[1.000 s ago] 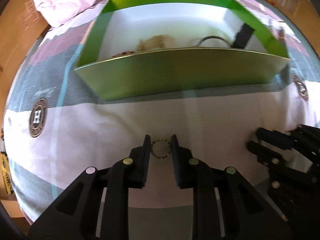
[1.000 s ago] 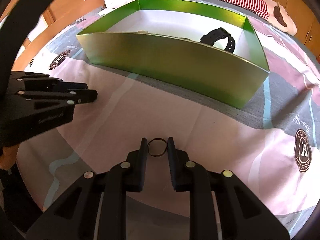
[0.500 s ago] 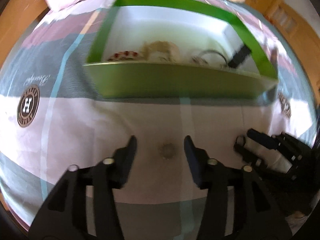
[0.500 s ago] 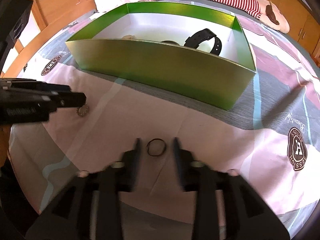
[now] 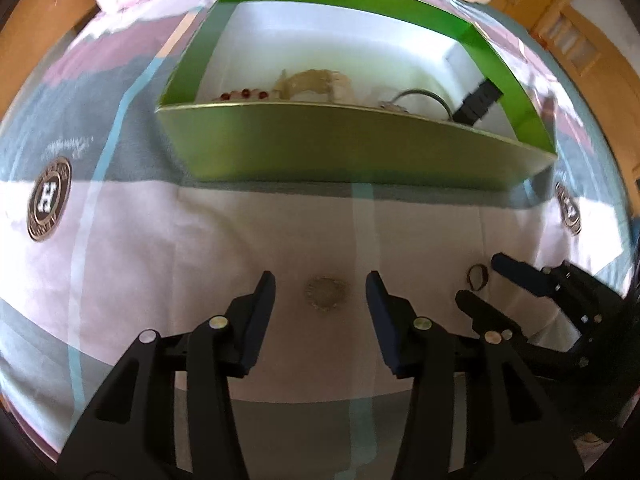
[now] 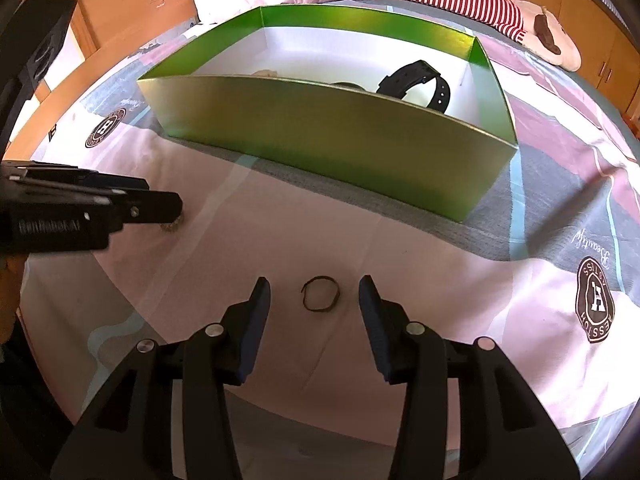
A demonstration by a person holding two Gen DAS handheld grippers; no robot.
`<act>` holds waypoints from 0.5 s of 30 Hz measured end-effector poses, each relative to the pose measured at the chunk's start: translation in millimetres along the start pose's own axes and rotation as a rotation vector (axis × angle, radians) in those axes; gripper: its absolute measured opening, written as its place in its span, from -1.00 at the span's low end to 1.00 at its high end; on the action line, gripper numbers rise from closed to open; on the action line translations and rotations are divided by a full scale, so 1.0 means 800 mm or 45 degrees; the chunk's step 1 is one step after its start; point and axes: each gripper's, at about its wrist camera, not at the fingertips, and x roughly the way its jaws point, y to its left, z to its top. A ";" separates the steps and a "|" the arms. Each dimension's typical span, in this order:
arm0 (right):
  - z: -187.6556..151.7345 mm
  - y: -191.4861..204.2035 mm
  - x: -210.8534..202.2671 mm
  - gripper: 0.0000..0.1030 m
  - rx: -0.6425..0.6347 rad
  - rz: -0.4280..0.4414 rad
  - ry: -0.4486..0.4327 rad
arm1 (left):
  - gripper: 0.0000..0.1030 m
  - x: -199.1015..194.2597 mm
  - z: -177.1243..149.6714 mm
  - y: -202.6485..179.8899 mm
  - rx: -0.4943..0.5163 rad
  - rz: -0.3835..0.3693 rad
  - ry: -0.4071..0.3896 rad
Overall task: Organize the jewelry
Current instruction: 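Grasp the small gold beaded ring with the left tool while the right tool reaches the black ring, then lift both rings over the green box and open both tools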
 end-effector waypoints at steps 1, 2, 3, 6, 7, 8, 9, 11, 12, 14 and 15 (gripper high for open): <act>0.000 0.001 0.001 -0.10 -0.003 -0.001 0.002 | -0.09 0.001 -0.001 -0.005 0.022 0.021 -0.008; -0.001 0.002 0.002 -0.10 -0.007 -0.004 0.004 | -0.09 0.002 -0.003 -0.008 0.042 0.041 -0.010; -0.001 0.003 0.003 -0.10 -0.011 -0.007 0.004 | -0.09 0.005 -0.003 -0.011 0.054 0.051 -0.007; -0.002 0.006 0.005 -0.10 -0.025 -0.021 0.002 | -0.14 0.014 -0.007 -0.021 0.091 0.109 0.004; -0.002 0.006 0.005 -0.10 -0.025 -0.021 0.001 | -0.18 0.018 -0.008 -0.023 0.105 0.143 0.010; -0.003 0.006 0.005 -0.10 -0.024 -0.019 0.000 | -0.20 0.020 -0.009 -0.025 0.114 0.155 0.006; -0.003 0.007 0.005 -0.10 -0.026 -0.019 -0.002 | -0.25 0.020 -0.010 -0.027 0.124 0.166 -0.007; -0.003 0.007 0.005 -0.13 -0.025 -0.018 -0.009 | -0.45 0.018 -0.011 -0.031 0.147 0.168 -0.016; -0.003 0.007 0.004 -0.31 -0.025 -0.013 -0.015 | -0.60 0.017 -0.012 -0.032 0.152 0.166 -0.018; -0.002 0.008 0.003 -0.59 -0.019 0.009 -0.022 | -0.59 0.015 -0.012 -0.034 0.166 0.172 -0.026; -0.002 0.008 0.002 -0.61 -0.015 0.013 -0.025 | -0.60 0.014 -0.013 -0.033 0.166 0.171 -0.028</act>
